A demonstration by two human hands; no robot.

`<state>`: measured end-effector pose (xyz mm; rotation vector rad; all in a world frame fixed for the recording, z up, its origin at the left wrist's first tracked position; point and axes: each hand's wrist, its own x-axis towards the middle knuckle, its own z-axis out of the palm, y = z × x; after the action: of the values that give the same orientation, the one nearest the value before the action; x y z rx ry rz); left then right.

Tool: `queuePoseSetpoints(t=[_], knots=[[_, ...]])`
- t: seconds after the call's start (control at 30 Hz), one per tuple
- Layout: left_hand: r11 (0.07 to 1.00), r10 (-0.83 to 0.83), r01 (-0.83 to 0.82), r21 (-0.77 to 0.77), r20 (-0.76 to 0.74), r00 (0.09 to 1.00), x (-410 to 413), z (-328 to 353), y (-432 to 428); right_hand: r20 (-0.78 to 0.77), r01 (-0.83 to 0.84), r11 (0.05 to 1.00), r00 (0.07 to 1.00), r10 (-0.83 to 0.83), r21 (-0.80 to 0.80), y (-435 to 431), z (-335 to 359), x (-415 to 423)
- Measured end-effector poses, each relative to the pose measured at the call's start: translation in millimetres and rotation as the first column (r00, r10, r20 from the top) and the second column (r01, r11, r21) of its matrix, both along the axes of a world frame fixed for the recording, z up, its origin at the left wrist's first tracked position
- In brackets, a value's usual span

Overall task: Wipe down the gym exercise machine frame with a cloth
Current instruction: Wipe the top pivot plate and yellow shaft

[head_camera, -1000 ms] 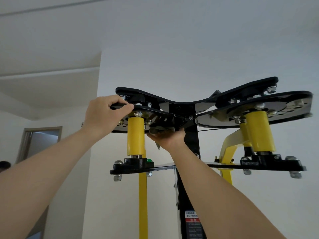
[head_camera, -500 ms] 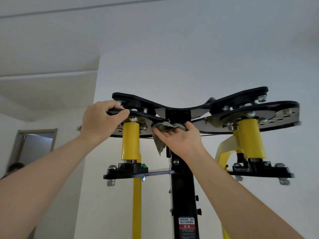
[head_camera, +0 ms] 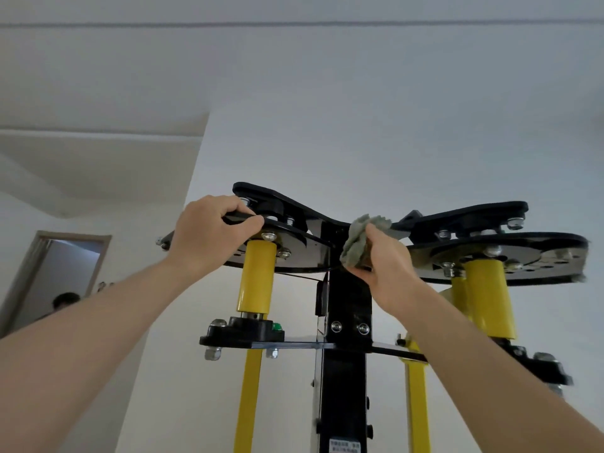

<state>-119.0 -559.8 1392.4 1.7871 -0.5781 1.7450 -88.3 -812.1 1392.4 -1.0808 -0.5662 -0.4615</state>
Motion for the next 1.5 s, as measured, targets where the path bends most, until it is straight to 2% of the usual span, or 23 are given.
queuePoseSetpoints(t=[0.07, 0.1, 0.2, 0.27, 0.43, 0.6, 0.67, 0.73, 0.8, 0.9, 1.03, 1.17, 1.3, 1.37, 1.47, 1.5], knots=[[1.0, 0.001, -0.001, -0.007, 0.005, 1.0, 1, 0, 0, 0.072, 0.128, 0.972, 0.991, -0.116, -0.195, -1, 7, 6], [1.0, 0.002, -0.002, -0.009, 0.006, 1.0, 2, 0, 0, 0.129, 0.224, 0.923, 0.973, -0.192, -0.313, -1, 10, 11], [1.0, 0.004, -0.004, -0.009, 0.0, 1.0, 1, -1, 0, 0.375, 0.504, 0.666, 0.861, -0.343, -0.55, 0, 14, 23], [1.0, 0.01, -0.01, -0.007, -0.006, 1.0, 0, -1, 0, 0.508, 0.605, 0.544, 0.792, -0.339, -0.581, 2, 18, 22], [1.0, 0.03, -0.03, -0.004, 0.018, 0.999, -2, -3, -1, 0.696, 0.719, 0.339, 0.686, -0.211, -0.606, -6, 42, 4], [0.998, 0.062, -0.06, -0.03, 0.048, 0.997, -3, -4, -5, 0.847, 0.859, -0.077, 0.479, -0.229, -0.507, -47, 87, -17], [0.99, 0.135, -0.133, -0.046, 0.056, 0.989, -6, -5, -11, 0.839, 0.817, -0.217, 0.479, -0.259, -0.533, -69, 100, -18], [0.958, 0.285, -0.281, -0.056, 0.108, 0.952, -7, -7, -17, 0.802, 0.75, -0.294, 0.512, -0.306, -0.592, -86, 104, -13], [0.9, 0.43, -0.435, -0.025, 0.209, 0.878, -8, -9, -23, 0.765, 0.702, -0.312, 0.545, -0.343, -0.64, -94, 100, -4], [0.84, 0.472, -0.531, 0.113, 0.335, 0.816, -10, -7, -43, 0.722, 0.644, -0.328, 0.597, -0.35, -0.691, -93, 89, 10], [0.734, 0.507, -0.551, 0.398, 0.22, 0.834, -3, 5, -87, 0.71, 0.626, -0.337, 0.632, -0.309, -0.704, -92, 88, 5], [0.575, 0.654, -0.565, 0.592, 0.082, 0.752, 16, 13, -112, 0.723, 0.642, -0.334, 0.636, -0.269, -0.69, -100, 92, -18], [0.433, 0.777, -0.687, 0.583, 0.144, 0.612, 26, 7, -118, 0.749, 0.631, -0.413, 0.61, -0.259, -0.657, -111, 96, -36], [0.417, 0.792, -0.722, 0.552, 0.168, 0.587, 28, 4, -119, 0.757, 0.664, -0.365, 0.591, -0.278, -0.652, -114, 98, -38], [0.437, 0.792, -0.73, 0.526, 0.161, 0.589, 28, 0, -121, 0.797, 0.774, -0.224, 0.523, -0.301, -0.593, -107, 96, -29], [0.444, 0.791, -0.732, 0.517, 0.158, 0.591, 29, -1, -121, 0.798, 0.783, -0.203, 0.521, -0.304, -0.588, -102, 93, -22]])
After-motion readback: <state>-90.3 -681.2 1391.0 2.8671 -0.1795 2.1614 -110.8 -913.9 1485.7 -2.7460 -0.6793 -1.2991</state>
